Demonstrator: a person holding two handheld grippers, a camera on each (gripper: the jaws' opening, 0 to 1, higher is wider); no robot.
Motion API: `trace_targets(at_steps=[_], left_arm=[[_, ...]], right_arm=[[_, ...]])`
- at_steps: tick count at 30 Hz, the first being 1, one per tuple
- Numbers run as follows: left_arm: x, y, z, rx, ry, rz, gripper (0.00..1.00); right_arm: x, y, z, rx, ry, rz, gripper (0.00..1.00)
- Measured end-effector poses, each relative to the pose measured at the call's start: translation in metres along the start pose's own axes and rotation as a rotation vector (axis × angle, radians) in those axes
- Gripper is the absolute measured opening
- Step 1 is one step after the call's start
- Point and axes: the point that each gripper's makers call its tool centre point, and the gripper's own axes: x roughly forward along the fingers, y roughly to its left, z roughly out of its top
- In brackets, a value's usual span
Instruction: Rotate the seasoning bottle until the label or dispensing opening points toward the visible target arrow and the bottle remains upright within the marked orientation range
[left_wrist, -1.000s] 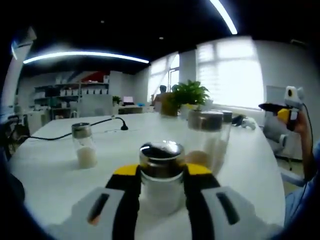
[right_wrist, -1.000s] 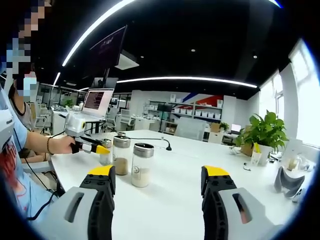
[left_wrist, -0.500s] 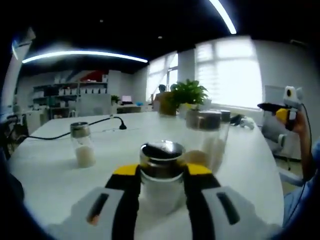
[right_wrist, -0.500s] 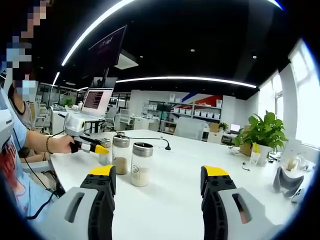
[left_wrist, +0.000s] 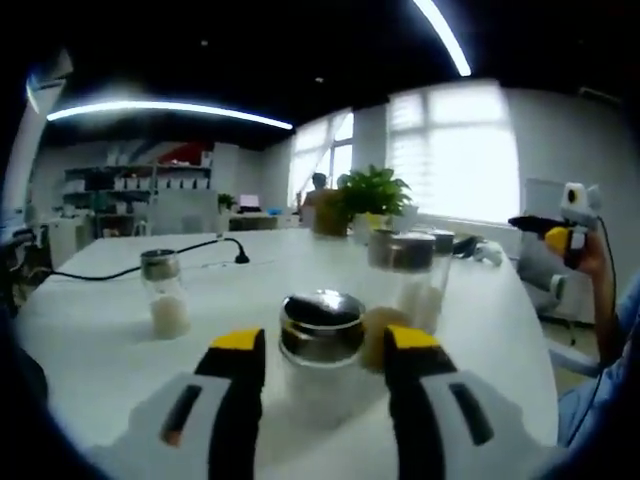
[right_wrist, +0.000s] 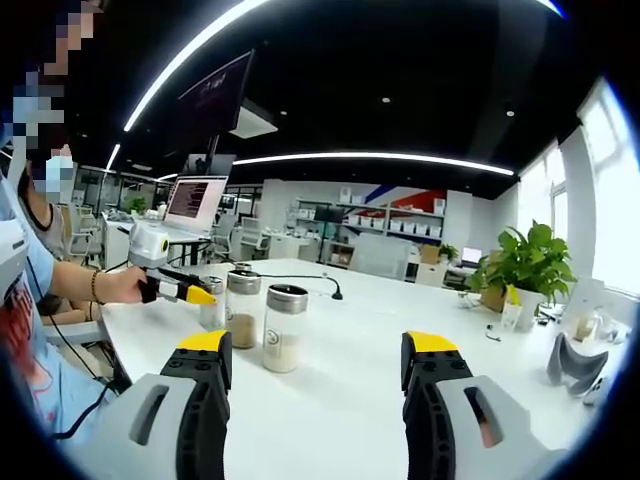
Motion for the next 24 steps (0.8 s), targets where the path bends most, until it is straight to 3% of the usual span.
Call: trace_targets(at_steps=[3, 7, 14, 16, 17, 20, 24], left_arm=[[-0.005, 0.003, 0.005, 0.032, -0.019, -0.027, 0.44], [-0.014, 0.003, 0.014, 0.066, -0.029, -0.077, 0.48], [-0.015, 0.001, 0.022, 0.034, 0.006, -0.29, 0.58], [-0.015, -0.006, 0.032, -0.024, -0.03, -0.375, 0.65], [-0.016, -0.009, 0.032, -0.005, -0.028, -0.41, 0.68], [-0.015, -0.01, 0.028, 0.099, -0.009, -0.463, 0.63], [-0.015, -0.015, 0.023, 0.153, 0.011, -0.545, 0.65]], right_arm=[[0.0, 0.001, 0.0, 0.0, 0.0, 0.003, 0.7], [0.0, 0.001, 0.0, -0.001, 0.001, 0.002, 0.7], [0.001, 0.003, 0.0, 0.001, 0.001, 0.009, 0.7], [0.001, 0.003, 0.0, 0.001, 0.001, 0.009, 0.7], [0.001, 0.003, 0.0, 0.001, 0.0, 0.01, 0.7], [0.001, 0.004, 0.001, 0.002, -0.002, 0.01, 0.7], [0.001, 0.003, 0.0, 0.004, -0.002, 0.01, 0.7]])
